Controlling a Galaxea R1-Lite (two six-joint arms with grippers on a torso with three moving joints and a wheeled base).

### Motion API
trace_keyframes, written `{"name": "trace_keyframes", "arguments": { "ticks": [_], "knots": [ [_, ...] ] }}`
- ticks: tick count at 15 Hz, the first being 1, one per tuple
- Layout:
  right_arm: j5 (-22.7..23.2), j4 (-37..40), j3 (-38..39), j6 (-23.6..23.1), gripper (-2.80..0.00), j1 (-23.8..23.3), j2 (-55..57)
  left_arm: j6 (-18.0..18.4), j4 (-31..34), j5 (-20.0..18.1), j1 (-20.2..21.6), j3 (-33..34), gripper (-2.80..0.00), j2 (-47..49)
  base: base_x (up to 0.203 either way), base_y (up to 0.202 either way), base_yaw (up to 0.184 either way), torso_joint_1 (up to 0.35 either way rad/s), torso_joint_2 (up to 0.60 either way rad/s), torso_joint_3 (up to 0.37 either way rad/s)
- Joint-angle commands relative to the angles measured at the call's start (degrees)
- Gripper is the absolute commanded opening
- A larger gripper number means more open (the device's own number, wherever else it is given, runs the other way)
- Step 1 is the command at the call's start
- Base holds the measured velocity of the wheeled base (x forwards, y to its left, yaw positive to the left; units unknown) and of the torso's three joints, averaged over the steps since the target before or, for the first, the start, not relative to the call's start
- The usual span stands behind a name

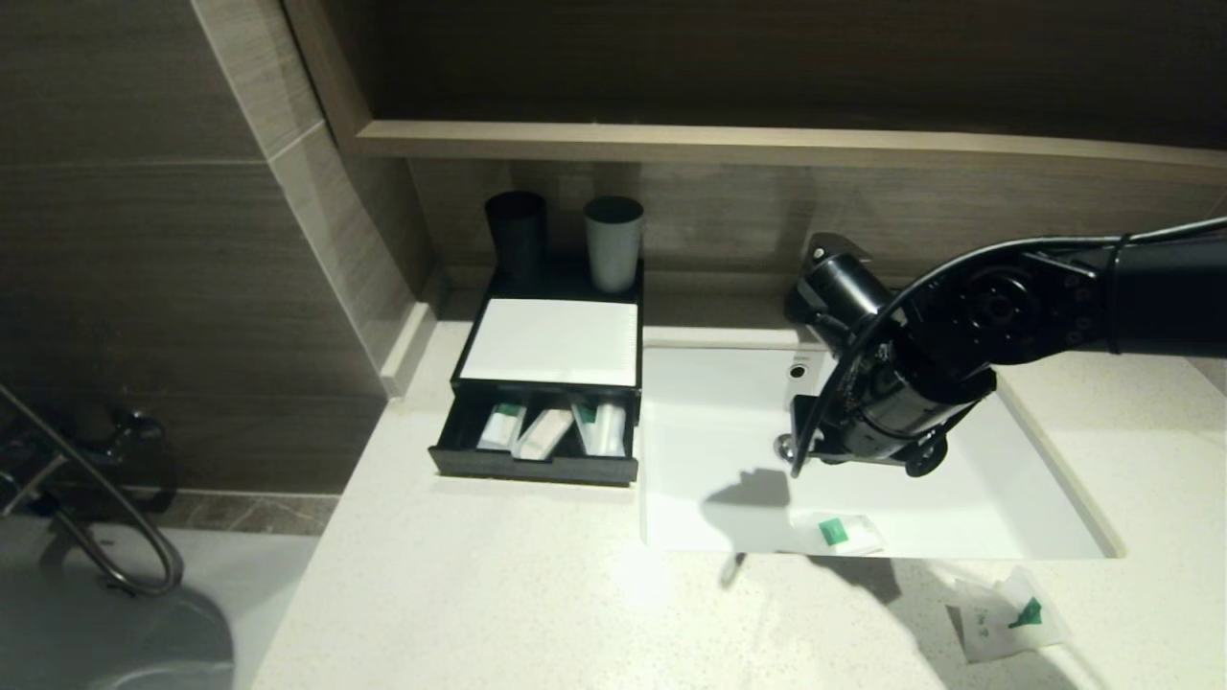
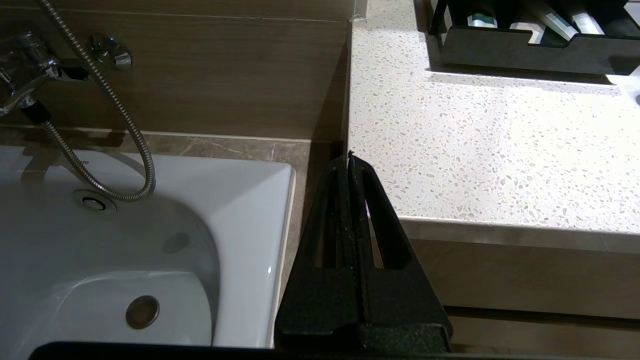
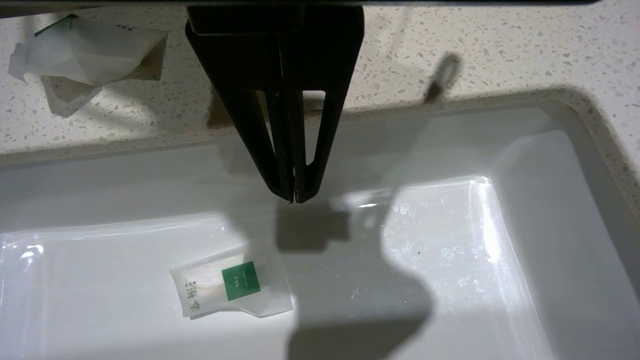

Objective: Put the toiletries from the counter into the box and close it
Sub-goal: Pick up the bathroom toiletry

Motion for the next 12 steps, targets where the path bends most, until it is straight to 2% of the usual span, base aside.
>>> {"name": "trace_keyframes", "arguments": {
  "ticks": [1,5,12],
  "knots": [
    [-0.1,0.2,-0.1,0.2,-2.80,-0.6,0.1,0.0,0.0,0.0,0.0,0.0,-2.80,0.0,0.000,0.000,0.000,0.000,0.00,0.000],
    [0.0,-6.7,2.0,0.1,-2.80,-0.7,-0.1,0.0,0.0,0.0,0.0,0.0,-2.80,0.0,0.000,0.000,0.000,0.000,0.00,0.000],
    [0.1,-9.1,3.9,-1.8,-2.80,-3.3,-1.6,0.0,0.0,0.0,0.0,0.0,-2.80,0.0,0.000,0.000,0.000,0.000,0.00,0.000]
  ]
}}
